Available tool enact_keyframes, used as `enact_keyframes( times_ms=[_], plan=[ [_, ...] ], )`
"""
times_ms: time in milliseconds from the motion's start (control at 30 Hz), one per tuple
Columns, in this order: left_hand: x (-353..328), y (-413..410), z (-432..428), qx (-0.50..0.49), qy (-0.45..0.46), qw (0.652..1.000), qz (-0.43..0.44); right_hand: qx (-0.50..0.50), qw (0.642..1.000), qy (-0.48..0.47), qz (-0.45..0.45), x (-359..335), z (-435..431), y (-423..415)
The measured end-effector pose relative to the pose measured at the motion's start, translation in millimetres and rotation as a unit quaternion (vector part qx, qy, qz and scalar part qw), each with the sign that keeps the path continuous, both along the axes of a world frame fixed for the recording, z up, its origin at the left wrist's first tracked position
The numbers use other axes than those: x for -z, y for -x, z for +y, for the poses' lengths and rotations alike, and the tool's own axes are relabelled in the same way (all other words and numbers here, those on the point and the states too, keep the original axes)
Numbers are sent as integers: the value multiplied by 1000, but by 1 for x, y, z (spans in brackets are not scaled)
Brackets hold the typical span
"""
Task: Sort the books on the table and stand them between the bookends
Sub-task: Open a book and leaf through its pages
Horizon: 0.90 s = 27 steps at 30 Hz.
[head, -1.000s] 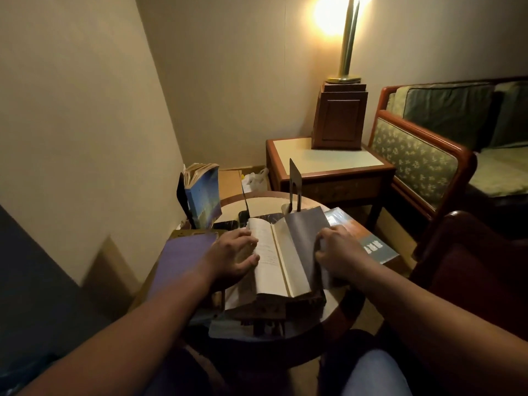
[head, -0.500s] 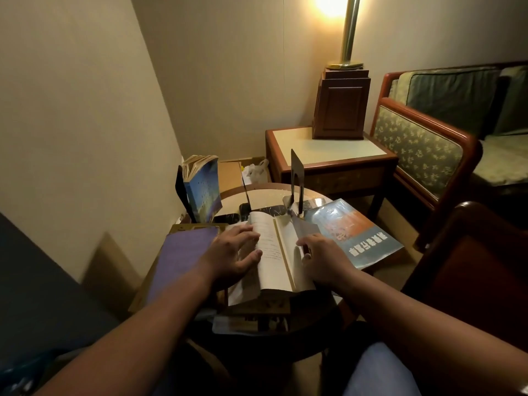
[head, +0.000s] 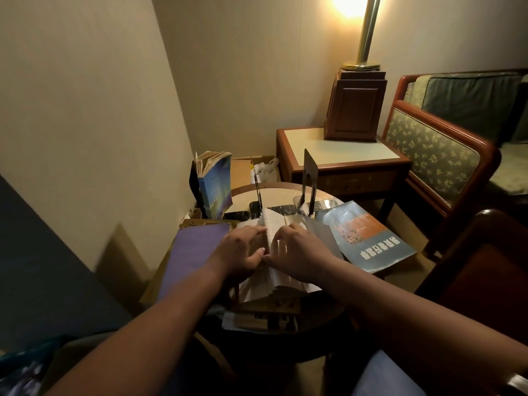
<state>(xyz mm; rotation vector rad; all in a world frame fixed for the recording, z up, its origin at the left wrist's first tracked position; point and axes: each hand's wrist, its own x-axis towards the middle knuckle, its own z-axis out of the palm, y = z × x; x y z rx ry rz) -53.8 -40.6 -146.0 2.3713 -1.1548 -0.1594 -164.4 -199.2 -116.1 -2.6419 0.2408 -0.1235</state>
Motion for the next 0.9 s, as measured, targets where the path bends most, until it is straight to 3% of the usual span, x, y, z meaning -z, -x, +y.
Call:
enact_keyframes(
  times_ms=[300, 600, 900],
  plan=[
    [-6, -1, -3, -5, -44, 999, -2, 73, 991, -95, -52, -24, -18, 7],
    [-6, -1, -5, 2, -36, 998, -50, 152, 983, -97, -44, -7, -49, 20],
    [-10, -1, -14, 22, -94, 993, -61, 139, 987, -63, -45, 27, -56, 31]
  ],
)
